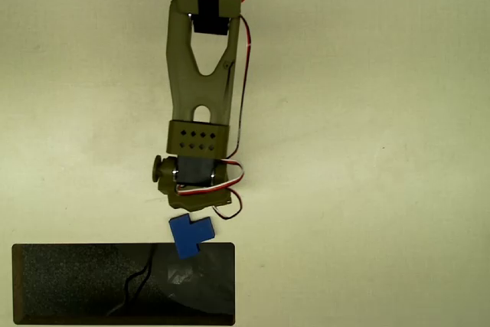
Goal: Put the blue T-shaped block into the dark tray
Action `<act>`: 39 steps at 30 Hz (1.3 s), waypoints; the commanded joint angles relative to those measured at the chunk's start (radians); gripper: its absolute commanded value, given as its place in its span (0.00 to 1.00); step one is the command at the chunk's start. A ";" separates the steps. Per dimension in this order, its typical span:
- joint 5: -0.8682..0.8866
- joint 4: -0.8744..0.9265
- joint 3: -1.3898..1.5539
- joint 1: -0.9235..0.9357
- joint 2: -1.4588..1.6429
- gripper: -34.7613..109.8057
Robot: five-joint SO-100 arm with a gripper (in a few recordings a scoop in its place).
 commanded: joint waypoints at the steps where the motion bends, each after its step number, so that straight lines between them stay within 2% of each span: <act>1: -0.031 -0.098 0.008 0.006 0.009 0.24; 14: -0.064 -0.672 0.075 0.015 -0.078 0.24; 19: 0.129 -1.256 0.120 0.040 -0.152 0.24; 21: 0.199 -1.393 0.008 0.060 -0.238 0.24; 26: 0.178 -1.417 -0.241 0.074 -0.449 0.24; 30: 0.193 -1.499 -0.247 0.026 -0.532 0.24; 39: 0.193 -1.554 -0.296 -0.072 -0.623 0.24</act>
